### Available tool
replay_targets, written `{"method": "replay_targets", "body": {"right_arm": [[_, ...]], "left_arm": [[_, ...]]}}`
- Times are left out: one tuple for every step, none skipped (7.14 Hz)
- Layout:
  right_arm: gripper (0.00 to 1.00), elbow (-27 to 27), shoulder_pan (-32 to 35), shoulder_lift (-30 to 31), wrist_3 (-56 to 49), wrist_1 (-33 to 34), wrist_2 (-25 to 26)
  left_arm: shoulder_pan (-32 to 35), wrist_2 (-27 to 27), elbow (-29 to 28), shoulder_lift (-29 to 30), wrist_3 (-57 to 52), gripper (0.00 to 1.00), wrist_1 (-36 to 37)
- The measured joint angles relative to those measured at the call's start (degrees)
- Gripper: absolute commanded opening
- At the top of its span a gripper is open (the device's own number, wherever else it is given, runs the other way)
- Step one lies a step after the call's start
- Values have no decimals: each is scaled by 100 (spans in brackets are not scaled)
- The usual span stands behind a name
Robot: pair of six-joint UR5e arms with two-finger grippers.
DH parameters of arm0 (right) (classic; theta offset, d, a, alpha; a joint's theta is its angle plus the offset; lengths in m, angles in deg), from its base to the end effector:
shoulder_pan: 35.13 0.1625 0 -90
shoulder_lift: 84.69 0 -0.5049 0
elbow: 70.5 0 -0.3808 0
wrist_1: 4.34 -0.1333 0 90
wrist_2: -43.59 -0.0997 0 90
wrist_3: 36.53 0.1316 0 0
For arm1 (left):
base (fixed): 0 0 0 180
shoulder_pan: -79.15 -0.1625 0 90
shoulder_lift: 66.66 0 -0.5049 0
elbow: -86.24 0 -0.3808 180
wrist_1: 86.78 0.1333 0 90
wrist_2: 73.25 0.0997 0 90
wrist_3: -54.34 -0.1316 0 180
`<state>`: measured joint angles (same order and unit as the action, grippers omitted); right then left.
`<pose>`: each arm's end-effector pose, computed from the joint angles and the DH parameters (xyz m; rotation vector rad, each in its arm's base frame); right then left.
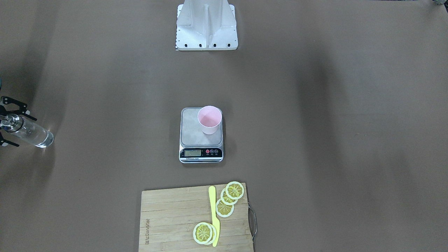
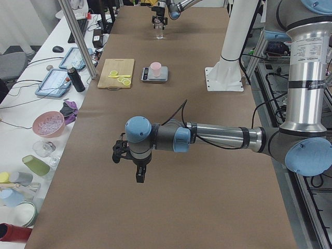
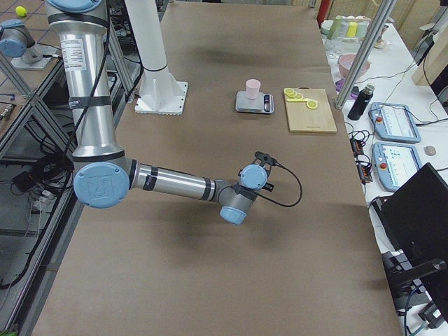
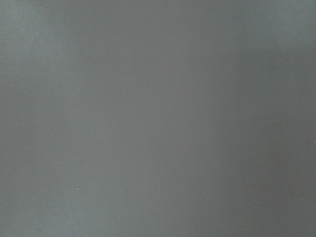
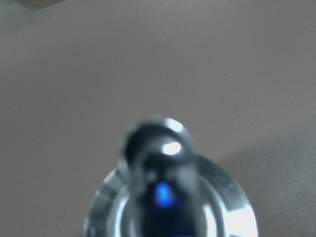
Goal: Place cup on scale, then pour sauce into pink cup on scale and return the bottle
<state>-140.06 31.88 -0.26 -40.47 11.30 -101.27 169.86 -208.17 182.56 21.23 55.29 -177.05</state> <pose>-0.1845 -0.5006 0.7153 0.8212 -1.0425 -0.8962 -0.0462 -0.4673 0.7242 0.0725 0.7837 0.0032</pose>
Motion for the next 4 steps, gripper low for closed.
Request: {"method": "replay_targets", "body": {"right_arm": [[100, -3, 32, 0, 9, 0, -15], [100, -4, 76, 4, 16, 2, -58], [100, -3, 140, 15, 23, 5, -134], [100, 0, 218, 38, 33, 7, -232]], "left_arm": [[0, 0, -9, 0, -5, 98, 0], [0, 0, -13, 0, -11, 98, 0], [0, 0, -15, 0, -14, 98, 0], [0, -1, -16, 1, -15, 98, 0]]}}
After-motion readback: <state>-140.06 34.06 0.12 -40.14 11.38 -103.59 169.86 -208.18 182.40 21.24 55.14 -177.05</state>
